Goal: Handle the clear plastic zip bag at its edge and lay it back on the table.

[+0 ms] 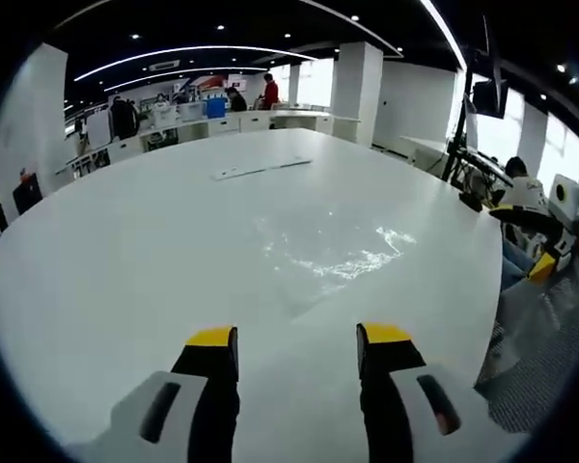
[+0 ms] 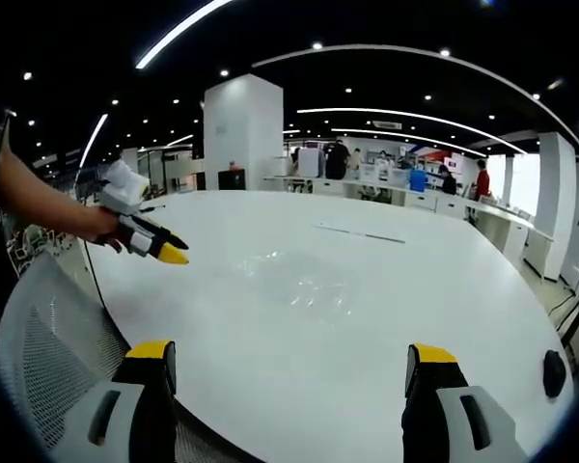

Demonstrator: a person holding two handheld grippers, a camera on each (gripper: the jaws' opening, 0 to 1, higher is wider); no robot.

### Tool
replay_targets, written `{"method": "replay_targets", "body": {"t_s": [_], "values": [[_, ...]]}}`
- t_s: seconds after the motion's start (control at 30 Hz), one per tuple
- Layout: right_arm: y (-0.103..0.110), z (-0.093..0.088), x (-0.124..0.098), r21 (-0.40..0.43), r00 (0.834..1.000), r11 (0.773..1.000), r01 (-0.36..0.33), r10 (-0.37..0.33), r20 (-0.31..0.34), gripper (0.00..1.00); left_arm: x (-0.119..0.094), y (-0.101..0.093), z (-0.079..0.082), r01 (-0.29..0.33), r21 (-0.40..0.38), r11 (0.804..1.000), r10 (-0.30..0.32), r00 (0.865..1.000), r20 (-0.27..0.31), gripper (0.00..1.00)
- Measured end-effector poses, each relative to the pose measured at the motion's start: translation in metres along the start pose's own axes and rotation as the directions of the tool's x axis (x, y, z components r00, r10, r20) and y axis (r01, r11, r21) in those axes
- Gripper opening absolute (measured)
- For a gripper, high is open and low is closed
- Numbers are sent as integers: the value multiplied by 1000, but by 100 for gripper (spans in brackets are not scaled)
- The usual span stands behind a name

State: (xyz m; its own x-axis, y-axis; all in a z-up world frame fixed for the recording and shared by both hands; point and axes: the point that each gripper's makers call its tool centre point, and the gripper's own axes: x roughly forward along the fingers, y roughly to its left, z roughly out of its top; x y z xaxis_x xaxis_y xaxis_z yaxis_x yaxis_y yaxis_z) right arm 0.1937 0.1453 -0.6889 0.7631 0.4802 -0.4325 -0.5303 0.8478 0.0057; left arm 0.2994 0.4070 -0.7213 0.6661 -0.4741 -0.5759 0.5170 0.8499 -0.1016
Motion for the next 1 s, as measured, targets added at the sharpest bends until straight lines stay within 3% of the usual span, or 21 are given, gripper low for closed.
{"method": "replay_targets", "body": {"t_s": [1.0], "values": [[0,-2,1,-1,1000,1000,-7,7,-10,99,31,-6,-3,18,-50,999,-21,998,-52,37]]}}
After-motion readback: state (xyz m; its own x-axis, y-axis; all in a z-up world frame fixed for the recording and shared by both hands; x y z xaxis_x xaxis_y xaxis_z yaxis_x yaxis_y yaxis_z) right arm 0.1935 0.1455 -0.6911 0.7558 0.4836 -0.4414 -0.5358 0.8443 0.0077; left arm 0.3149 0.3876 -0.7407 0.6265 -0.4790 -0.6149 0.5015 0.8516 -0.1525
